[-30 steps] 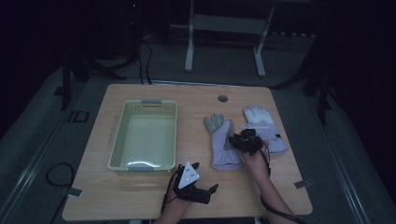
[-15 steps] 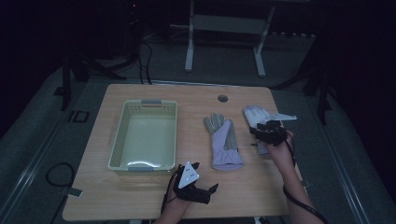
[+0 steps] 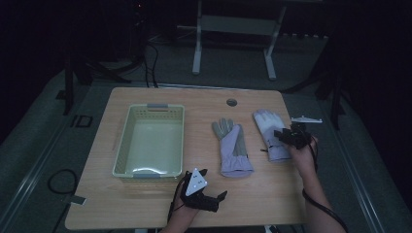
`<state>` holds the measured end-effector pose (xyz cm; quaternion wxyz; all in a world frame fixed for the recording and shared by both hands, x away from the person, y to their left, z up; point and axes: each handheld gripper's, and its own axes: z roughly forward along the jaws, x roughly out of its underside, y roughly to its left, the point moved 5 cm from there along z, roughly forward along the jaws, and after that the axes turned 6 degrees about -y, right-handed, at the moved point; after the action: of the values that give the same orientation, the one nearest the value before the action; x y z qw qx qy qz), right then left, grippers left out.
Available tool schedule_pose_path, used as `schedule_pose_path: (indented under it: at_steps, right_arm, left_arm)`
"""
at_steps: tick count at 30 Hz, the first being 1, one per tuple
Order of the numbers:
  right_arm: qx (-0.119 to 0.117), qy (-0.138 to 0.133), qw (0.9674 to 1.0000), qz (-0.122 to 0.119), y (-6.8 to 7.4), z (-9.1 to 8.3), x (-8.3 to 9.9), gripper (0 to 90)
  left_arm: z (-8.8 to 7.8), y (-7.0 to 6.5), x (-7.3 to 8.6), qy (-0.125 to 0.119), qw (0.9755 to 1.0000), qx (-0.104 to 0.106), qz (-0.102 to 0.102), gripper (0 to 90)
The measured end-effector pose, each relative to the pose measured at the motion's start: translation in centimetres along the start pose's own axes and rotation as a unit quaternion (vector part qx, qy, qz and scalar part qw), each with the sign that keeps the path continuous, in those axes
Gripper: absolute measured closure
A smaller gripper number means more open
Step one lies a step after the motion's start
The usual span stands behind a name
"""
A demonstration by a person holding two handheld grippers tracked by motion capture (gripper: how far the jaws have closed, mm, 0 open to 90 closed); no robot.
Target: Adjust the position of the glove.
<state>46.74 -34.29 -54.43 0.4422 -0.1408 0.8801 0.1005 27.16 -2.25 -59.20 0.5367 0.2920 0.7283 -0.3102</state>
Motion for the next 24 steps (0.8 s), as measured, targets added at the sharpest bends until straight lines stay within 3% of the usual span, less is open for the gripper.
schedule_pose_path:
  at_steps: [6,13,15,17,24]
  right_arm:
    - [0.001,0.01,0.9997,0.023,-0.9,1.2,0.7,51.5]
    - [-0.001,0.03,0.9993,0.022,-1.2,2.5,1.9,52.4]
    - [-0.01,0.03,0.9994,0.015,-1.2,2.6,2.0,60.6]
    - [-0.013,0.032,0.9993,0.013,-1.1,2.6,2.0,61.2]
    - [0.001,0.051,0.9987,0.004,-0.5,2.5,1.8,76.6]
  left_arm:
    - [0.0,0.0,0.0,0.0,1.0,0.0,0.0,0.1]
    - [0.0,0.0,0.0,0.0,1.0,0.0,0.0,0.1]
    - [0.0,0.0,0.0,0.0,1.0,0.0,0.0,0.1]
    - [0.0,0.0,0.0,0.0,1.0,0.0,-0.001,0.1]
    - [0.0,0.0,0.0,0.001,1.0,0.0,0.0,0.1]
